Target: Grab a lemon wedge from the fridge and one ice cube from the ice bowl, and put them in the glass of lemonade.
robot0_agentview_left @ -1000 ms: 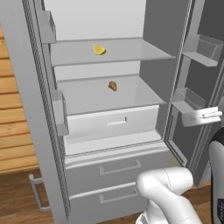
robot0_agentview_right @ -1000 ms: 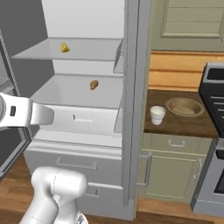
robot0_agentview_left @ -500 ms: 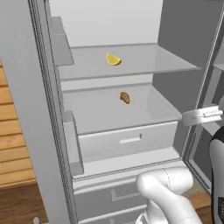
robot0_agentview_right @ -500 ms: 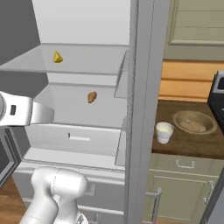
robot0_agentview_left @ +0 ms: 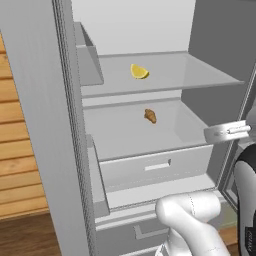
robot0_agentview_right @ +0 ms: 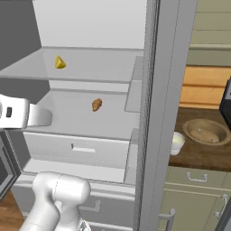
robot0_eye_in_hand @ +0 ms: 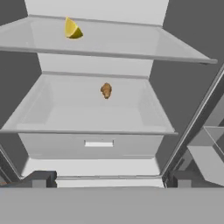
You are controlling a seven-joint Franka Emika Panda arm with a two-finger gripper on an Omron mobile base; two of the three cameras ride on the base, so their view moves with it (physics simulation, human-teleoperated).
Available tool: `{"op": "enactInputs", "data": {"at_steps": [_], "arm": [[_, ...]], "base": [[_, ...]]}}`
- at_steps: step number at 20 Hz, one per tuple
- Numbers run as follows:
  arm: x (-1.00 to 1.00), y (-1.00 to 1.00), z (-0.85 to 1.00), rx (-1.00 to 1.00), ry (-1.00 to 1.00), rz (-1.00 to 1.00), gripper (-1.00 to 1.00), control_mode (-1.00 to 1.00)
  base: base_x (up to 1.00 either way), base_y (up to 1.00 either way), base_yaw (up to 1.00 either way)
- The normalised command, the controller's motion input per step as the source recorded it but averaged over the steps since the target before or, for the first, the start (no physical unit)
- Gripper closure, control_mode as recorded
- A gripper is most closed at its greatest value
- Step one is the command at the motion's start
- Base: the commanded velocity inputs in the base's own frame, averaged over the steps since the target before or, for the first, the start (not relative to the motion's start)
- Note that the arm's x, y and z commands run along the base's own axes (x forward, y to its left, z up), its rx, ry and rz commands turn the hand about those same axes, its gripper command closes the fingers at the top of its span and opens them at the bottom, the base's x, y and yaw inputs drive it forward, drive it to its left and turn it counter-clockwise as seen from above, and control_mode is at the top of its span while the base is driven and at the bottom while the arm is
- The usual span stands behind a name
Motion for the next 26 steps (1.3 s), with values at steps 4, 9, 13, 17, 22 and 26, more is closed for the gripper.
{"op": "enactInputs", "data": {"at_steps": [4, 9, 13, 17, 22, 26], "arm": [[-0.03, 0.19, 0.18, 0.0, -0.09, 0.0, -1.0, -1.0], [-0.23, 0.0, 0.39, 0.06, -0.13, 0.0, -1.0, -1.0], [0.21, 0.03, 0.4, 0.11, -0.03, 0.01, -1.0, -1.0], [0.96, 0.26, 0.34, 0.14, 0.01, 0.1, -1.0, -1.0], [1.0, 0.41, 0.08, 0.0, 0.11, 0.03, -1.0, -1.0], [1.0, 0.34, -0.24, 0.0, 0.11, 0.0, -1.0, -1.0]], "base": [[0.0, 0.0, 0.0], [0.0, 0.0, 0.0], [0.0, 0.0, 0.0], [0.0, 0.0, 0.0], [0.0, 0.0, 0.0], [0.0, 0.0, 0.0]]}}
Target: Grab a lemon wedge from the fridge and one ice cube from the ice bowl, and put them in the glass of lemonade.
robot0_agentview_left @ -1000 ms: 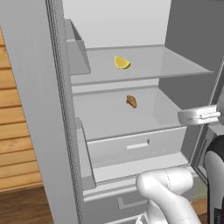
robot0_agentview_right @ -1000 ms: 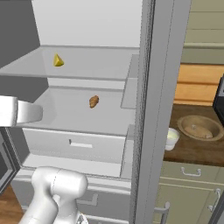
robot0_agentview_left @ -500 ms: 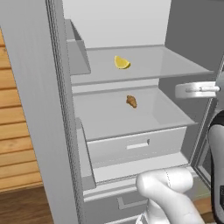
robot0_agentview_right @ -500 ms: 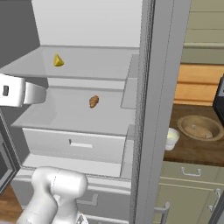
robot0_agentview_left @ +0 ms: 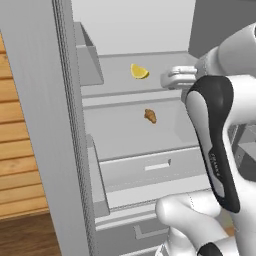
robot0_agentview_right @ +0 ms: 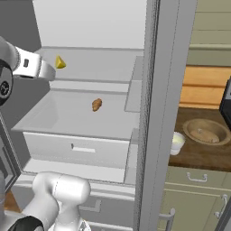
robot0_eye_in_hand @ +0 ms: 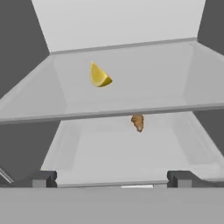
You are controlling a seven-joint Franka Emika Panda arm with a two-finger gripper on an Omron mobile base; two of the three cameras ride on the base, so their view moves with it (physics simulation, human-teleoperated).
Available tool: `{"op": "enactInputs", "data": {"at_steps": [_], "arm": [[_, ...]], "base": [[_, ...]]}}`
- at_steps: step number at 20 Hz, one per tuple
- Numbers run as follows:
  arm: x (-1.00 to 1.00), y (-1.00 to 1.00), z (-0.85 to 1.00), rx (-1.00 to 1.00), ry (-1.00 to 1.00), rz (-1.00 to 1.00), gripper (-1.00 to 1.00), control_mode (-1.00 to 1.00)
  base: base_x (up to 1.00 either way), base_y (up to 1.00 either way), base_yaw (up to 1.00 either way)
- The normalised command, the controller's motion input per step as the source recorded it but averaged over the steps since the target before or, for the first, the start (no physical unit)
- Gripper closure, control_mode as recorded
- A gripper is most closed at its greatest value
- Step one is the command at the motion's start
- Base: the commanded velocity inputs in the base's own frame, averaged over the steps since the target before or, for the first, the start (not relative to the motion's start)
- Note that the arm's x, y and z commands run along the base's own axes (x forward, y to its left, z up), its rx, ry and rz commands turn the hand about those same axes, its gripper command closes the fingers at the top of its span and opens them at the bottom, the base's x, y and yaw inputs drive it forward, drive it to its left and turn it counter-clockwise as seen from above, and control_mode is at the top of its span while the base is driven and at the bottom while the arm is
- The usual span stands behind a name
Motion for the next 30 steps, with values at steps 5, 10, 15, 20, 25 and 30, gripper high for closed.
{"op": "enactInputs", "data": {"at_steps": [5, 10, 15, 20, 25, 30], "arm": [[1.0, 0.13, -0.16, 0.0, 0.04, 0.01, -1.0, -1.0], [0.98, 0.0, 0.0, 0.0, 0.0, 0.0, -1.0, -1.0], [0.78, 0.02, -0.08, 0.0, 0.0, 0.0, -1.0, -1.0], [0.63, 0.19, -0.01, 0.0, 0.0, 0.0, -1.0, -1.0], [0.8, 0.26, 0.0, 0.0, 0.01, 0.09, -1.0, -1.0], [0.71, 0.0, -0.02, -0.05, 0.21, 0.15, -1.0, -1.0]], "base": [[0.0, 0.0, 0.0], [0.0, 0.0, 0.0], [0.0, 0.0, 0.0], [0.0, 0.0, 0.0], [0.0, 0.0, 0.0], [0.0, 0.0, 0.0]]}}
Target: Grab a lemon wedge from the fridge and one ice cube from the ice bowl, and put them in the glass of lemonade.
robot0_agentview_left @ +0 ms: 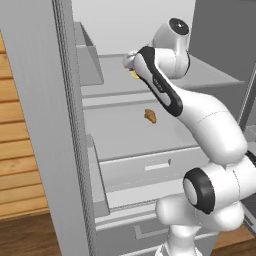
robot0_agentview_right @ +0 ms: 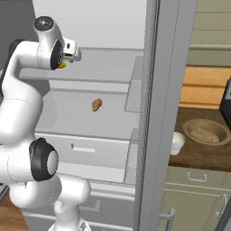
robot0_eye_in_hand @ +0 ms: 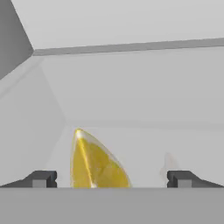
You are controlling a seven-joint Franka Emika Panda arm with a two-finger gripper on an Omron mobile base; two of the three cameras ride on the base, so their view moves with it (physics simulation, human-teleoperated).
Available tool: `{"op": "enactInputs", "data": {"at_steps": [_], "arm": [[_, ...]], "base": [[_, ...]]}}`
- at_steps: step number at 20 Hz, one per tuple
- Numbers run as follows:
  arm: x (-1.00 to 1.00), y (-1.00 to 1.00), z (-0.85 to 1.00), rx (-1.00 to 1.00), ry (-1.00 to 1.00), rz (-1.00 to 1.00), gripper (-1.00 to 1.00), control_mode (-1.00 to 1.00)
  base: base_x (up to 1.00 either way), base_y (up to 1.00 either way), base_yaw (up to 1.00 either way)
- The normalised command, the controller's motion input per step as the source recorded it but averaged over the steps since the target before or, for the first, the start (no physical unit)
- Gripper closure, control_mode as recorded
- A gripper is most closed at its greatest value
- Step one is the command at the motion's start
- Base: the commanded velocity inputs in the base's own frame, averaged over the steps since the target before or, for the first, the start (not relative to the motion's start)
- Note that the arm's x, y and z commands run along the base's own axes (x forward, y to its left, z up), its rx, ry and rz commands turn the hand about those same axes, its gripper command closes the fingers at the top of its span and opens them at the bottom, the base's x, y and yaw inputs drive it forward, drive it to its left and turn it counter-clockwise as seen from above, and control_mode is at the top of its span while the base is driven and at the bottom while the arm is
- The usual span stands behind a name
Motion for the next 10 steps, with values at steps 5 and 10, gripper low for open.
{"op": "enactInputs", "data": {"at_steps": [5, 10], "arm": [[0.0, 0.0, 0.03, -0.02, 0.09, 0.01, -1.0, -1.0], [-0.35, 0.0, -0.12, 0.0, 0.0, 0.0, -1.0, -1.0]], "base": [[0.0, 0.0, 0.0], [0.0, 0.0, 0.0]]}}
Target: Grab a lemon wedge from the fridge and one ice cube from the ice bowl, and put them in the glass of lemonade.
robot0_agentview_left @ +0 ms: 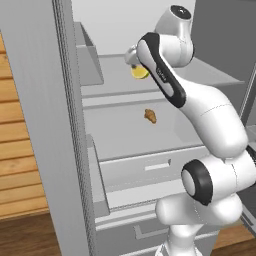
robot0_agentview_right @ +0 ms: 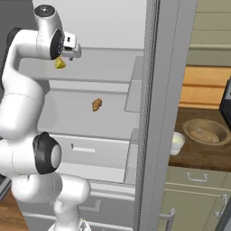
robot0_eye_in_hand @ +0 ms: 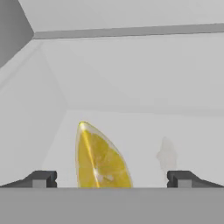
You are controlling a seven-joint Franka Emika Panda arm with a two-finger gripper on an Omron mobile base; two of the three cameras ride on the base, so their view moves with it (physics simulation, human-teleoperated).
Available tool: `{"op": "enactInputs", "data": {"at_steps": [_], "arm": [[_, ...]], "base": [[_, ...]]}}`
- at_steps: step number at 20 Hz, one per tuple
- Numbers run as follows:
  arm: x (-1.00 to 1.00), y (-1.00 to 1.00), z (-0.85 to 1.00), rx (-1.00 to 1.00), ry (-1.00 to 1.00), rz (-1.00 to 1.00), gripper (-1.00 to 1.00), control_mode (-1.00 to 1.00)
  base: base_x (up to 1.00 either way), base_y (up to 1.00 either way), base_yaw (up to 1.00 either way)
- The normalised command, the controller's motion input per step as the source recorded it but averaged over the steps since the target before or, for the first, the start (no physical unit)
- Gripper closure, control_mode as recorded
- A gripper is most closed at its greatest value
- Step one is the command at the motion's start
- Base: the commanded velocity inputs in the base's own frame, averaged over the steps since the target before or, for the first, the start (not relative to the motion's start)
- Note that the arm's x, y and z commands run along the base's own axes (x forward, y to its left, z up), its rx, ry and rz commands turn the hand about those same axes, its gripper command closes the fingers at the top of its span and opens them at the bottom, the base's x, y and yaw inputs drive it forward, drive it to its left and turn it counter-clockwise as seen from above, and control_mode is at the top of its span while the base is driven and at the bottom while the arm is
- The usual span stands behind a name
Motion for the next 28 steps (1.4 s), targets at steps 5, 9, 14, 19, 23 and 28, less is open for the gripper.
{"op": "enactInputs", "data": {"at_steps": [5, 9, 14, 19, 23, 28], "arm": [[-0.09, 0.05, -0.26, 0.0, 0.0, 0.03, -1.0, -1.0], [0.5, 0.06, 0.0, -0.01, 0.0, 0.12, -1.0, -1.0], [0.29, 0.01, 0.0, -0.03, 0.13, 0.13, -1.0, -1.0], [-0.22, 0.04, 0.0, 0.0, 0.06, 0.09, -1.0, -1.0], [-0.11, 0.02, 0.0, 0.0, 0.0, 0.04, -1.0, -1.0], [-0.25, 0.0, -0.12, 0.0, 0.0, 0.04, -1.0, -1.0]], "base": [[0.0, 0.0, 0.0], [0.0, 0.0, 0.0], [0.0, 0.0, 0.0], [0.0, 0.0, 0.0], [0.0, 0.0, 0.0], [0.0, 0.0, 0.0]]}}
